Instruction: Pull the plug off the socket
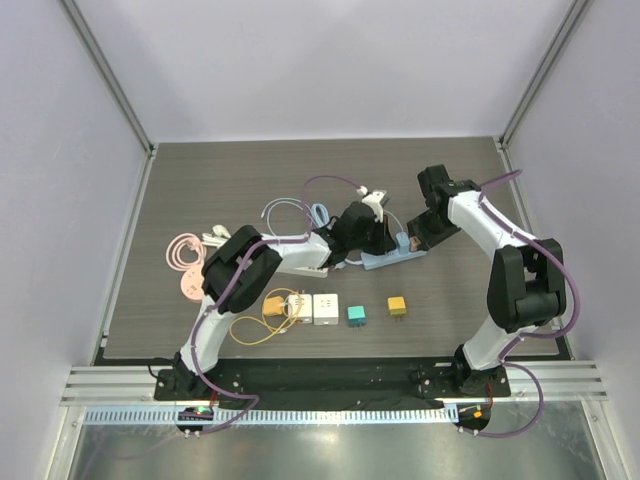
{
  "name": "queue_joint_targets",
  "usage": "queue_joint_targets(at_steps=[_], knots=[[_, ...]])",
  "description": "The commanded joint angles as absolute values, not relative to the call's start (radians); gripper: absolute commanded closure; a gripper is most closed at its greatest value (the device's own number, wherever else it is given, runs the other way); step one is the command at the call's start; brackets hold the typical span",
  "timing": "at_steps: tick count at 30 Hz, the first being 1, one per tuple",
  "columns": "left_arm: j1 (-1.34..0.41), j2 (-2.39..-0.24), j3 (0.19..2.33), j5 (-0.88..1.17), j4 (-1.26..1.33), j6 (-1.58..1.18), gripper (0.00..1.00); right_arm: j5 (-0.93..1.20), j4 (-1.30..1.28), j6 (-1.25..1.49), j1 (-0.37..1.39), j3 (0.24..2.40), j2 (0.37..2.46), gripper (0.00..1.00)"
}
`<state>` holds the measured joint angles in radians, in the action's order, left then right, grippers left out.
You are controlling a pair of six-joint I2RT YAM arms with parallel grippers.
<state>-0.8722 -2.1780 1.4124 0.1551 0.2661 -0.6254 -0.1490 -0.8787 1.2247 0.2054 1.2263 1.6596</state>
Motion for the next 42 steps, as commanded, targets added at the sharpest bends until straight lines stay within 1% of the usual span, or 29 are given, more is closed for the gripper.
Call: queue_joint_targets(at_steps=[1,9,12,14,19,27,31,34,37,39,40,42], knots=[[-0.916,-2.255,1.347,0.107,0.146,-0.594,1.0,-0.084,-0.885,1.223,0.222,1.344,1.6,0.99],[-0.946,-2.256,1.31,0.092,0.209,-0.575,1.0,-0.037,-0.876,1.218,0.221,1.324,1.64,0.99],[-0.946,-2.241,1.29,0.118,0.25,-0.6,1.0,-0.051,-0.865,1.21,0.219,1.325,1.669,0.99],[-0.946,-2.212,1.247,0.169,0.325,-0.633,1.0,-0.031,-0.855,1.203,0.222,1.315,1.692,0.99],[-0.946,-2.236,1.287,0.21,0.258,-0.669,1.0,-0.014,-0.811,1.223,0.225,1.284,1.675,0.99],[-0.95,-2.269,1.204,0.131,0.33,-0.71,1.0,-0.014,-0.836,1.246,0.225,1.384,1.623,0.99],[-0.931,-2.264,1.204,0.121,0.31,-0.701,1.0,-0.014,-0.85,1.241,0.224,1.364,1.592,0.99],[-0.933,-2.197,1.168,0.159,0.345,-0.66,1.0,-0.028,-0.85,1.23,0.218,1.327,1.583,0.99],[-0.933,-2.079,1.099,0.228,0.441,-0.617,1.0,-0.034,-0.85,1.212,0.216,1.312,1.594,0.99],[-0.93,-1.979,1.062,0.255,0.446,-0.586,1.0,-0.041,-0.842,1.207,0.215,1.298,1.597,0.99],[-0.93,-1.947,1.049,0.268,0.44,-0.572,0.99,-0.04,-0.841,1.203,0.209,1.292,1.598,0.99],[-0.922,-1.86,1.028,0.278,0.419,-0.531,0.92,-0.029,-0.83,1.193,0.203,1.266,1.603,0.99]])
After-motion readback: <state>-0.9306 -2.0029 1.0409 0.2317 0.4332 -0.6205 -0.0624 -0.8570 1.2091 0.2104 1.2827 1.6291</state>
